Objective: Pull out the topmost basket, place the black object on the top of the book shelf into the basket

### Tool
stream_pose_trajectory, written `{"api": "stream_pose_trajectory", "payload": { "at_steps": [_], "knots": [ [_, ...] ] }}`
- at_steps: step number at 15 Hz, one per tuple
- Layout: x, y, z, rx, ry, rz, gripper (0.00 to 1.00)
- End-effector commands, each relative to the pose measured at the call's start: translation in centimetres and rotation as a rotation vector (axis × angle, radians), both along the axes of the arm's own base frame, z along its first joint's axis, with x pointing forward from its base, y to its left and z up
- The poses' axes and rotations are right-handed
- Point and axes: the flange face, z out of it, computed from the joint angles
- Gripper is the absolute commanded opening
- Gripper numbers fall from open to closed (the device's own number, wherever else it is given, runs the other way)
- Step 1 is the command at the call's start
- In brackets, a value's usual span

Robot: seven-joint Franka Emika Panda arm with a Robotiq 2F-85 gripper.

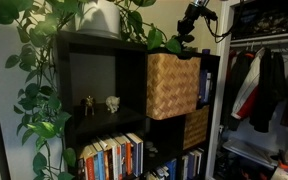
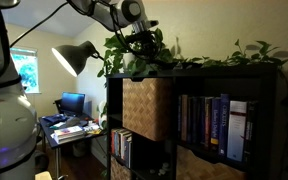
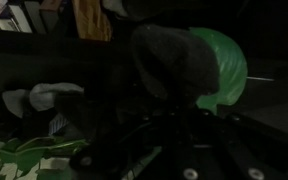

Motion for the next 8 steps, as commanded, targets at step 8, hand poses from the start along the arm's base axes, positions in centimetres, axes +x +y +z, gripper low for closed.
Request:
{"api": "stream_pose_trajectory", "payload": {
  "at_steps": [8],
  "knots": [
    [-5.0, 3.7, -1.2, 0.015, 0.182, -0.081, 0.08]
  ]
}}
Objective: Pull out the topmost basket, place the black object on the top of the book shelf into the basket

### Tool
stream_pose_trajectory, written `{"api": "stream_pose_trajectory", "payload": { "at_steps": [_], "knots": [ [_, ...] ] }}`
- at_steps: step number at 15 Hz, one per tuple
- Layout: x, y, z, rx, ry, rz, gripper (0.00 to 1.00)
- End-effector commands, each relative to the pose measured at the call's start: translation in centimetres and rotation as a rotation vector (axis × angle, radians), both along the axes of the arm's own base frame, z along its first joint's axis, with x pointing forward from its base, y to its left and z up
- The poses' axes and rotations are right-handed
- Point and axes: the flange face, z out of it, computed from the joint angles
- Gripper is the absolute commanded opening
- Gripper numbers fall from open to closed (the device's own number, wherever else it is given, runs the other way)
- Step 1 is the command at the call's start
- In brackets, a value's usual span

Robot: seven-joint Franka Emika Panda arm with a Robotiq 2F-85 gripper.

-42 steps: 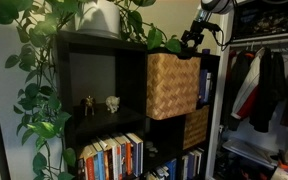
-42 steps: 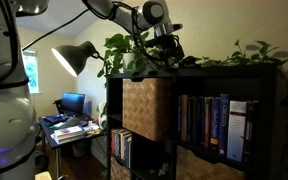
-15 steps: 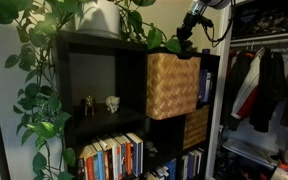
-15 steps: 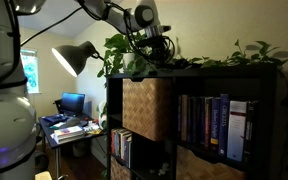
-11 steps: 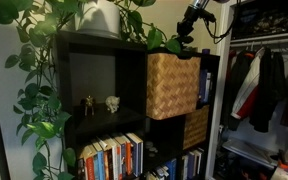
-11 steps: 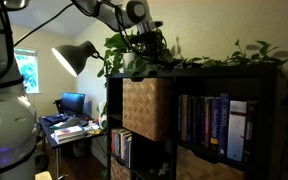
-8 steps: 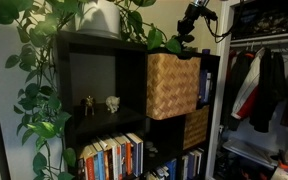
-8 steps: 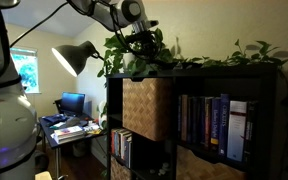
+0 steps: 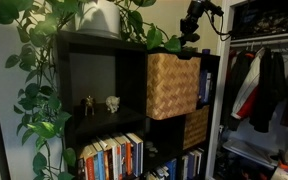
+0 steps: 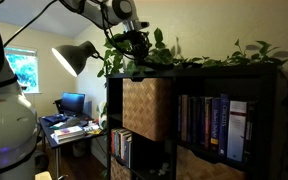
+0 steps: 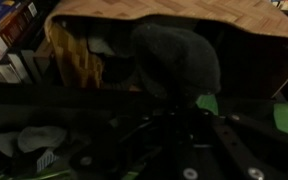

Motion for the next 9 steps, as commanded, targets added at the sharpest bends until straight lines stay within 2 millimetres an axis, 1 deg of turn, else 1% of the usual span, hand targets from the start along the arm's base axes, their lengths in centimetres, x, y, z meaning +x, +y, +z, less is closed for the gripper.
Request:
{"api": "stream_pose_trajectory", "payload": {
  "at_steps": [1, 5, 9],
  "knots": [
    [-1.6, 0.7, -0.7, 0.005, 0.076, -0.053, 0.08],
    [0.0, -0.4, -2.4, 0.038, 0.100, -0.071, 0.08],
    [2.8, -2.3, -5.0, 0.043, 0.073, -0.084, 0.08]
  ]
}}
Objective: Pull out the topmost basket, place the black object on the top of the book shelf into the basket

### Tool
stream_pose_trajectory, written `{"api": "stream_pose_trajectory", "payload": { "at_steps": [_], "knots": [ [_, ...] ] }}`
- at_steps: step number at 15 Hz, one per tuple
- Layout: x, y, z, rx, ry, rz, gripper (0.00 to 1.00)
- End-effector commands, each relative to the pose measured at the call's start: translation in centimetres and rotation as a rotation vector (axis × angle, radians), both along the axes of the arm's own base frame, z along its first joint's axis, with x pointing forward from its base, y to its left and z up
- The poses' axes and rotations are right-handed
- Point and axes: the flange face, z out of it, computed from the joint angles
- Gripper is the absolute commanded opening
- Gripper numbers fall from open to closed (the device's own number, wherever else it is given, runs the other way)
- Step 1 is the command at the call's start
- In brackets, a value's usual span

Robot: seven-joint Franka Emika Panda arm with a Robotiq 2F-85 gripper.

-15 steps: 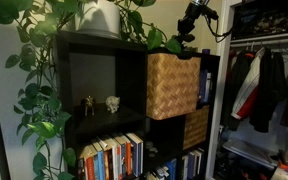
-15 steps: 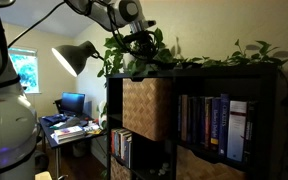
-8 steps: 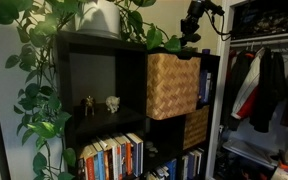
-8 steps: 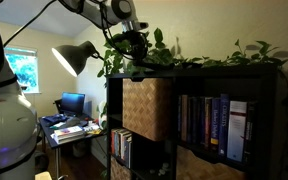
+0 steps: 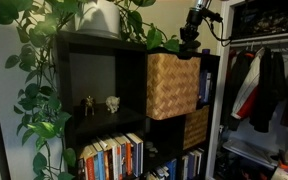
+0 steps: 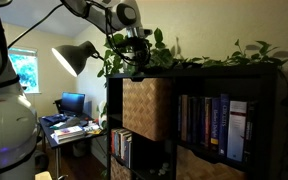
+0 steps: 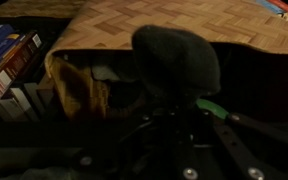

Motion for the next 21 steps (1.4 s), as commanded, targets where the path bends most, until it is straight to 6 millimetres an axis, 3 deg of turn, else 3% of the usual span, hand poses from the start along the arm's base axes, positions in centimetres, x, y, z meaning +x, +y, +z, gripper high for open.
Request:
{"api": "stream_pose_trajectory", "payload": {
  "at_steps": [1, 6, 7, 8, 10, 12, 19, 21],
  "knots": [
    [2.1, -1.5, -2.4, 0.020, -0.020, -0.019, 0.08],
    [4.1, -1.8, -4.1, 0.030, -0.035, -0.008, 0.08],
    [4.1, -1.6, -4.1, 0.028, -0.033, -0.005, 0.14],
    [4.0, -1.6, -4.2, 0.022, -0.033, -0.003, 0.38],
    [3.6, -1.4, -3.3, 0.010, -0.051, 0.005, 0.42],
    [3.2, -1.3, -2.5, 0.000, -0.067, 0.009, 0.52],
    [2.5, -1.9, 0.7, 0.006, -0.104, -0.048, 0.97],
    [2.6, -2.3, 1.2, 0.018, -0.123, -0.044, 1.00]
  ]
}}
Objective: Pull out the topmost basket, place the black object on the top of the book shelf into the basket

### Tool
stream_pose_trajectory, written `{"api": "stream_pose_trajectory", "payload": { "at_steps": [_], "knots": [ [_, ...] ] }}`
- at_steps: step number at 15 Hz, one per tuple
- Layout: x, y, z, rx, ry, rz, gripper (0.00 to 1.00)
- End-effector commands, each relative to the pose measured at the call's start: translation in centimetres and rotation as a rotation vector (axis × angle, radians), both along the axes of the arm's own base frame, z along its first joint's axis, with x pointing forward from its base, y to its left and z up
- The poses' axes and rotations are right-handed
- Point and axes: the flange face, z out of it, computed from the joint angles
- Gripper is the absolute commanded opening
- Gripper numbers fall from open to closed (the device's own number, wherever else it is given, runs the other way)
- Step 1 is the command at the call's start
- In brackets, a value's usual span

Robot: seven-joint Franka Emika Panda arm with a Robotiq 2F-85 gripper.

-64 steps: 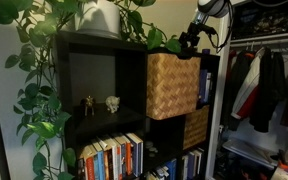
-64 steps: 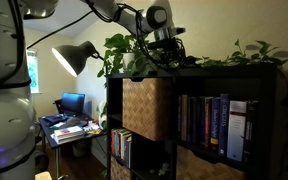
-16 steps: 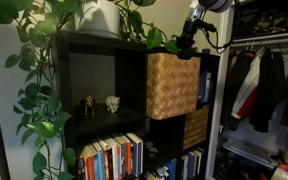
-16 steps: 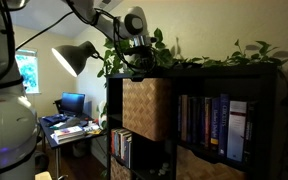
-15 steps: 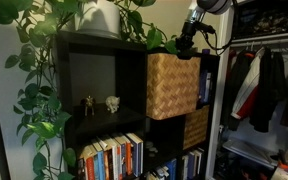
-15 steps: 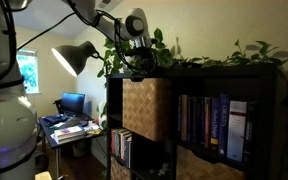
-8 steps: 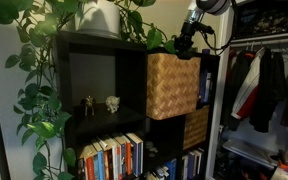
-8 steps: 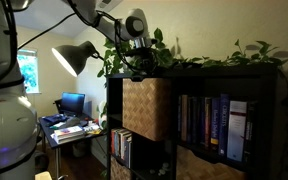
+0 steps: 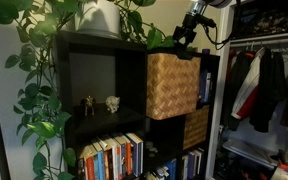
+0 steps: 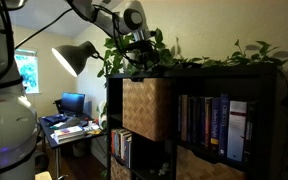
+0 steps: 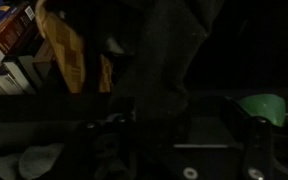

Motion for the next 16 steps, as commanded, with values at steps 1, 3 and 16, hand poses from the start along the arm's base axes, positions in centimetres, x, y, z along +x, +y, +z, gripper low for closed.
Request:
{"api": "stream_pose_trajectory", "payload": {
  "at_steps": [1, 3, 16],
  "knots": [
    [-0.6, -0.9, 1.5, 0.013, -0.026, -0.023, 1.00],
    [-0.4, -1.1, 1.5, 0.019, -0.024, -0.028, 1.00],
    [-0.4, -1.5, 3.8, 0.045, 0.018, -0.100, 1.00]
  ]
}}
